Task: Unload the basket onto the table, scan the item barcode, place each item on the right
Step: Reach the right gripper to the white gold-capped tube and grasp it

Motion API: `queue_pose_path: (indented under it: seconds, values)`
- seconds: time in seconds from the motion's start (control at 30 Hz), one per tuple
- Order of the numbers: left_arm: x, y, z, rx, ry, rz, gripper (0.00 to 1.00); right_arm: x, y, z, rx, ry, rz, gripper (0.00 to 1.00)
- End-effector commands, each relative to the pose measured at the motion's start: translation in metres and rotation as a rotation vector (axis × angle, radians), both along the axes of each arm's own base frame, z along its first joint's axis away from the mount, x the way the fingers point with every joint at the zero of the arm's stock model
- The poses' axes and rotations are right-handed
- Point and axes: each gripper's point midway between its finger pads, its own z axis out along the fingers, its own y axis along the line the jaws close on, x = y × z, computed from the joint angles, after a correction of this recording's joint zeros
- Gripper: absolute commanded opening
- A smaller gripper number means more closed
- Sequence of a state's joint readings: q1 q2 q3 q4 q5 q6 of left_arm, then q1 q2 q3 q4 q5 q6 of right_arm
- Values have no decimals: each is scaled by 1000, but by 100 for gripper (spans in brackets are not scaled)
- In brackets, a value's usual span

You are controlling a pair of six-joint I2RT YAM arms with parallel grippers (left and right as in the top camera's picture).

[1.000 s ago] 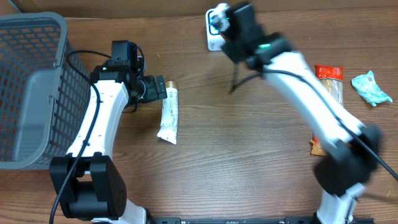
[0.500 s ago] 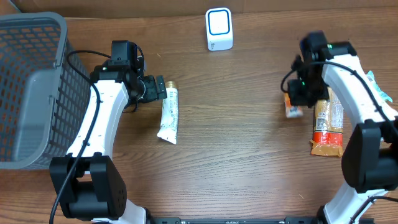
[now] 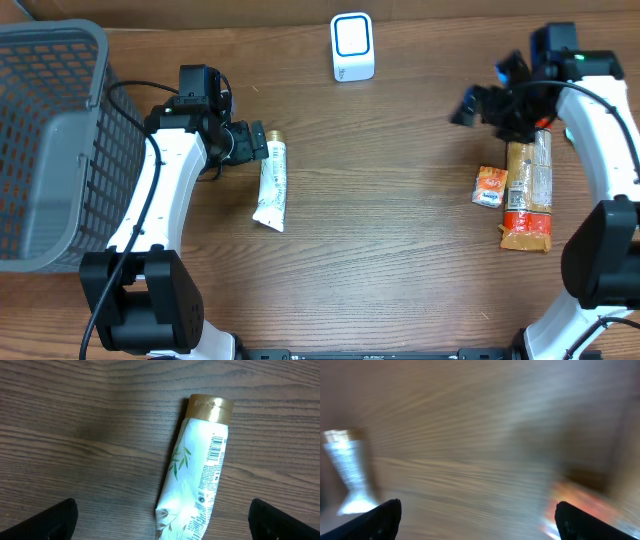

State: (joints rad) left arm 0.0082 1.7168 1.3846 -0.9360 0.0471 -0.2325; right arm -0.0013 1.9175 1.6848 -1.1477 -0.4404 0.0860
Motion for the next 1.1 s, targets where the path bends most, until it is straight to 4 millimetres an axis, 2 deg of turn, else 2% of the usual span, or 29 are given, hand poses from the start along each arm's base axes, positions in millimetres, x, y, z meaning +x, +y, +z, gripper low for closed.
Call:
queue_pose_path:
  seconds: [0.0, 0.07, 0.17, 0.23, 0.27, 0.3, 0.4, 0.57, 0.7, 0.87, 1.0, 1.03, 1.07]
  values:
    - [3, 0, 7, 12, -21, -18, 100, 0, 84, 38, 301, -97, 183, 100]
    - [3, 0, 7, 12, -21, -18, 100, 1, 112, 34, 320, -119, 242, 100]
    - [3, 0, 7, 12, -21, -18, 100, -6, 158, 15, 346, -73, 272, 98]
    - [3, 0, 7, 12, -21, -18, 100, -15, 188, -7, 342, 6, 248, 81]
    - [3, 0, 7, 12, -21, -18, 100, -20, 204, -26, 313, 72, 203, 74]
    - [3, 0, 7, 12, -21, -18, 100, -25, 217, -41, 288, 121, 167, 70]
    - [3, 0, 7, 12, -21, -18, 100, -39, 252, -69, 267, 178, 157, 68]
    - [3, 0, 7, 12, -21, -18, 100, -65, 301, -93, 270, 172, 259, 63]
    - [3, 0, 7, 12, -21, -18, 100, -76, 325, -117, 251, 187, 244, 63]
    - [3, 0, 7, 12, -21, -18, 100, -83, 348, -130, 278, 156, 292, 62]
    - [3, 0, 7, 12, -21, -18, 100, -78, 348, -137, 233, 113, 273, 51]
    - [3, 0, 7, 12, -21, -18, 100, -78, 348, -137, 231, 114, 272, 45]
    - [3, 0, 7, 12, -21, -18, 100, -79, 347, -138, 227, 120, 272, 35]
